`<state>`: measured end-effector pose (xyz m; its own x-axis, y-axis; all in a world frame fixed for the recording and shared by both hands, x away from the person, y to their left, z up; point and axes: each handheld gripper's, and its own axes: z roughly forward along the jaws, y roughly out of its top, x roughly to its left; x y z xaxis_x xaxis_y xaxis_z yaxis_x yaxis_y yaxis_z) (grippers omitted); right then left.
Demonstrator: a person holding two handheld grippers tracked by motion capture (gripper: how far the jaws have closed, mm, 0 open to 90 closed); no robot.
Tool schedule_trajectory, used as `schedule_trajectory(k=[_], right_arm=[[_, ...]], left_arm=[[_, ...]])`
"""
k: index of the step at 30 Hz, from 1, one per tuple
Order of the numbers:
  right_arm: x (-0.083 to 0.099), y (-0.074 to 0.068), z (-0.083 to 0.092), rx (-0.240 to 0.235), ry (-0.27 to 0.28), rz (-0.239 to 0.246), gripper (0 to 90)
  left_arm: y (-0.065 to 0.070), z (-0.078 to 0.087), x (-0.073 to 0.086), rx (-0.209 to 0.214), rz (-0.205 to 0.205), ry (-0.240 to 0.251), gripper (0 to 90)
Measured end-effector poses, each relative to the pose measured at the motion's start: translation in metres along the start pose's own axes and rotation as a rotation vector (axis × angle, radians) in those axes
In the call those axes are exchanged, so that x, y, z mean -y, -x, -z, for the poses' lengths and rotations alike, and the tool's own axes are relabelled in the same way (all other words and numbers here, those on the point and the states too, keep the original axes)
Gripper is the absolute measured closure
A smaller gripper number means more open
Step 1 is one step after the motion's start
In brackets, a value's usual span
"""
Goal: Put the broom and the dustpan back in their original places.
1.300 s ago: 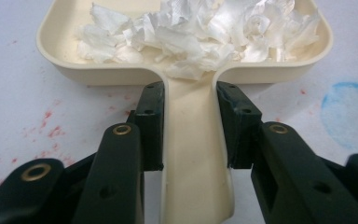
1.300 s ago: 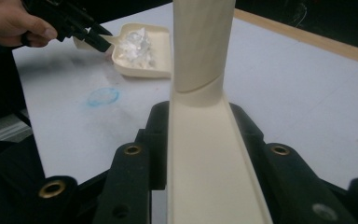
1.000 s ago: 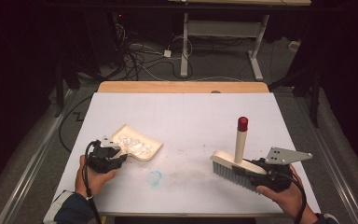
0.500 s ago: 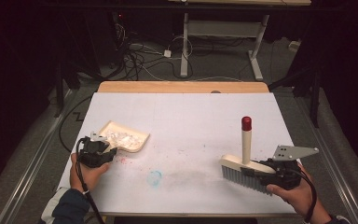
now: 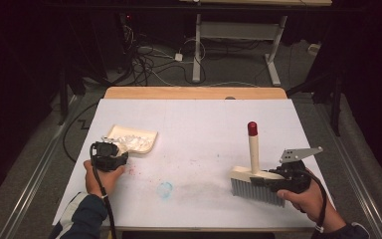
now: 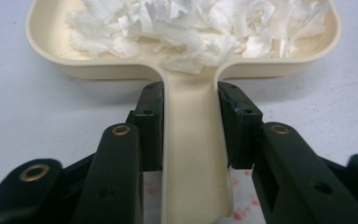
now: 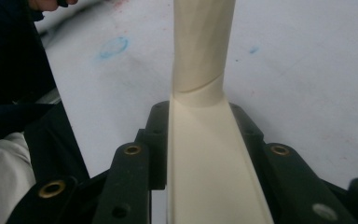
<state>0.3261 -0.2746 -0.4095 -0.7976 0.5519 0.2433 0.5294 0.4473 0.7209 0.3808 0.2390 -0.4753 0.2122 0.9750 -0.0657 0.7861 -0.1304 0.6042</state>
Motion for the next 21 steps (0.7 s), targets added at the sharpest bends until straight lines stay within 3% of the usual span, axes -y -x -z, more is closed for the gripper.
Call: schedule_trajectory(k=[4,8,10,12,15,19,21], right_arm=[[-0.003,0.015,-0.002,0.013,-0.034,-0.013,66.3],[-0.006,0.032,-0.004,0.030,-0.058,-0.029,63.1],[-0.008,0.040,-0.006,0.036,-0.061,-0.037,60.9],[-0.010,0.046,-0.008,0.045,-0.075,-0.045,59.0],[-0.014,0.055,-0.015,0.051,-0.096,-0.042,57.3],[-0.021,0.069,-0.020,0.049,-0.094,-0.006,47.1],[-0.024,0.075,-0.019,0.093,-0.090,0.029,47.4]], left_arm=[[0.009,-0.003,-0.002,0.023,0.005,0.004,57.7],[0.015,-0.001,-0.003,0.021,-0.023,0.010,53.7],[0.014,0.002,-0.002,0.049,-0.027,0.035,50.4],[0.013,0.006,-0.002,0.067,-0.063,0.056,46.5],[0.013,0.015,-0.002,0.003,-0.146,0.088,40.7],[0.013,0.027,0.004,0.009,-0.167,0.114,37.2],[0.014,0.031,0.009,0.020,-0.179,0.113,36.1]])
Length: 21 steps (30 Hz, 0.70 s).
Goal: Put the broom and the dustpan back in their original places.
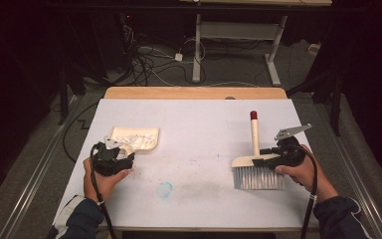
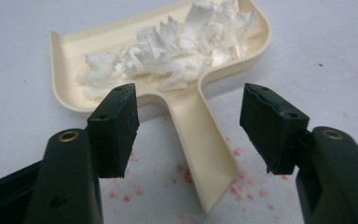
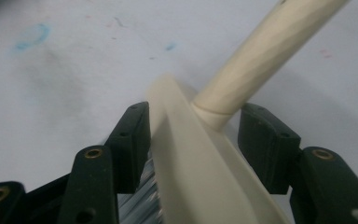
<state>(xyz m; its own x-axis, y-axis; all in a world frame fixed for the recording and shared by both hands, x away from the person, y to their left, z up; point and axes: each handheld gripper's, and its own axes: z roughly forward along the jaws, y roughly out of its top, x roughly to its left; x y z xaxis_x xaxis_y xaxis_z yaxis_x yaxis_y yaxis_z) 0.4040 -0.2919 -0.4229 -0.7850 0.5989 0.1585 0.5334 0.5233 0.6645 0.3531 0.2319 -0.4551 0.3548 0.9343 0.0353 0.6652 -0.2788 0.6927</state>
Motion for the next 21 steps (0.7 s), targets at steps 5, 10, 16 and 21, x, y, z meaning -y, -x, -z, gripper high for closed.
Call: schedule_trajectory(k=[5,10,16,21], right_arm=[[-0.001,0.014,-0.005,0.063,0.041,-0.036,50.7],[-0.003,0.016,-0.021,0.189,-0.012,-0.091,49.8],[-0.007,0.022,-0.044,0.294,-0.053,-0.193,49.6],[-0.013,0.024,-0.056,0.342,-0.077,-0.226,52.8]], left_arm=[[0.008,0.009,0.012,0.036,-0.057,-0.001,34.3],[0.017,0.014,0.024,0.052,-0.144,0.005,30.5],[0.022,0.022,0.033,0.055,-0.176,0.035,28.6],[0.025,0.024,0.037,0.058,-0.184,0.032,28.4]])
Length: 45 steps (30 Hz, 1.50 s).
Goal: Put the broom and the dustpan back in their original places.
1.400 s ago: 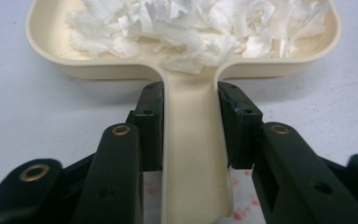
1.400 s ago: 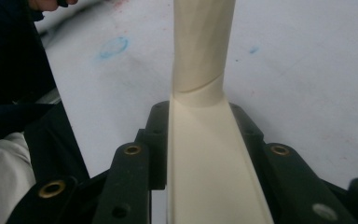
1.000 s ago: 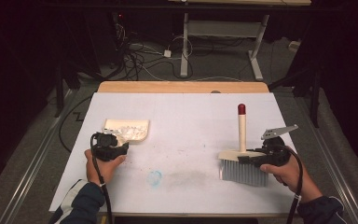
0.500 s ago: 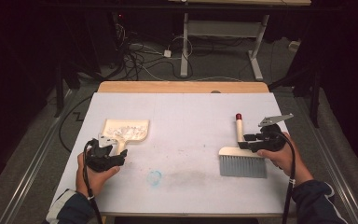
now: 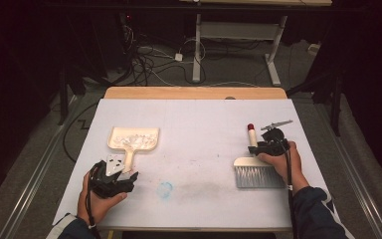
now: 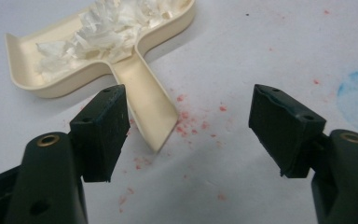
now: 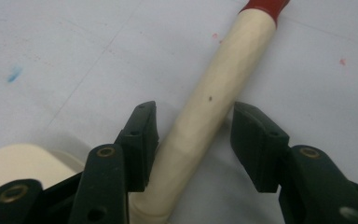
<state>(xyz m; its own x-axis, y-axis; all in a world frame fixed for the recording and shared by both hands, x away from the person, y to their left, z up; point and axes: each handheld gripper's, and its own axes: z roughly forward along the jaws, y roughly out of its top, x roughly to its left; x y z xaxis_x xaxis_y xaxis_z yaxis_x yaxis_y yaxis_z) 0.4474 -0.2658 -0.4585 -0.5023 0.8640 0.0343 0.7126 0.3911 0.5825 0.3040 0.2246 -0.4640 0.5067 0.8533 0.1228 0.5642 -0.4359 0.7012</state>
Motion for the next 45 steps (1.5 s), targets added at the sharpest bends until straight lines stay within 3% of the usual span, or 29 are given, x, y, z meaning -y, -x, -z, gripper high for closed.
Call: schedule_trajectory(k=[5,13,18,24,29,31,35,45], right_arm=[[-0.002,-0.008,-0.004,0.053,-0.002,0.019,53.9],[-0.001,-0.007,-0.004,0.052,0.017,0.011,53.5],[-0.001,-0.003,-0.002,0.033,0.087,0.004,48.4],[-0.008,-0.008,0.002,0.047,0.193,0.038,43.7],[-0.014,-0.019,0.010,-0.003,0.271,0.039,34.4],[-0.016,-0.027,0.015,0.040,0.308,0.058,29.0],[-0.016,-0.034,0.022,0.045,0.359,0.089,25.6],[-0.017,-0.046,0.037,0.047,0.425,0.113,21.3]], left_arm=[[0.005,0.006,0.000,-0.008,-0.012,0.020,28.1],[0.005,0.005,0.002,0.001,-0.012,0.012,26.7],[0.006,0.004,0.001,0.009,-0.020,0.023,25.6],[0.011,-0.003,0.000,0.026,-0.039,0.018,24.7],[0.013,-0.005,0.000,0.033,-0.059,0.019,23.6],[0.013,-0.005,0.000,0.037,-0.057,0.021,22.1],[0.015,-0.005,0.000,0.047,-0.067,0.023,20.3],[0.020,-0.004,-0.001,0.071,-0.087,0.052,19.2]])
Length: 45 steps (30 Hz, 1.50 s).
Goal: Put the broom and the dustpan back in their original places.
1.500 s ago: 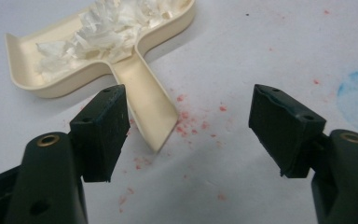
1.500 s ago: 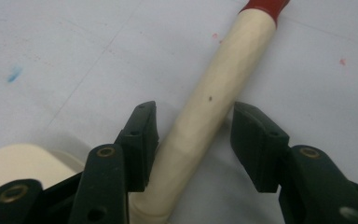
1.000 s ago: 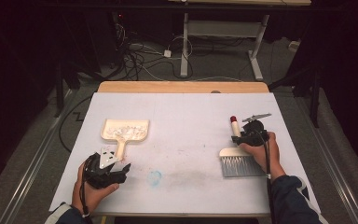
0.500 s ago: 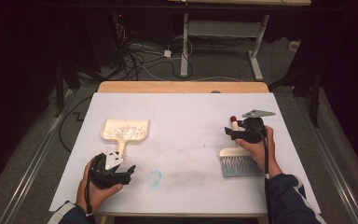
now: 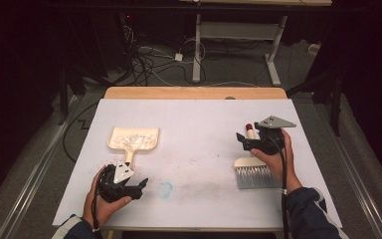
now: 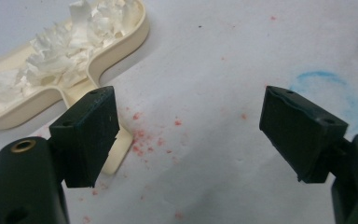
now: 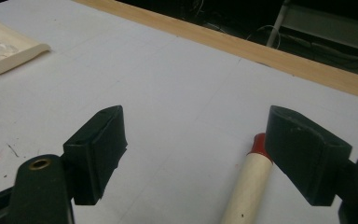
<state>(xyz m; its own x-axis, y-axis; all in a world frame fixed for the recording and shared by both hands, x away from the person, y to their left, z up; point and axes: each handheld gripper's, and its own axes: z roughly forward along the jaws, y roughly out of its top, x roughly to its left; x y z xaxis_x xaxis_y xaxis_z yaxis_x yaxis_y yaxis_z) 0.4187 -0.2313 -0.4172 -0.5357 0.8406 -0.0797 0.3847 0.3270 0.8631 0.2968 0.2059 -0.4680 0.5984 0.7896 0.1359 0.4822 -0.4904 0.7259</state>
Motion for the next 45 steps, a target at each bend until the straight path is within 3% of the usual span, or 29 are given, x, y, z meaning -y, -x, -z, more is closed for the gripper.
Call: schedule_trajectory(k=[14,28,34,45], right_arm=[[-0.005,-0.010,0.023,-0.015,0.038,0.049,21.8],[-0.007,-0.023,0.044,-0.030,0.053,0.114,22.1],[-0.005,-0.028,0.051,-0.040,0.054,0.132,22.2],[0.000,-0.035,0.066,-0.049,0.063,0.171,22.2]], left_arm=[[0.011,0.007,-0.002,0.039,-0.044,0.047,18.5],[0.019,0.012,-0.001,0.026,-0.098,0.057,18.4],[0.021,0.013,0.000,0.034,-0.094,0.053,18.4],[0.023,0.014,-0.001,0.034,-0.125,0.066,18.4]])
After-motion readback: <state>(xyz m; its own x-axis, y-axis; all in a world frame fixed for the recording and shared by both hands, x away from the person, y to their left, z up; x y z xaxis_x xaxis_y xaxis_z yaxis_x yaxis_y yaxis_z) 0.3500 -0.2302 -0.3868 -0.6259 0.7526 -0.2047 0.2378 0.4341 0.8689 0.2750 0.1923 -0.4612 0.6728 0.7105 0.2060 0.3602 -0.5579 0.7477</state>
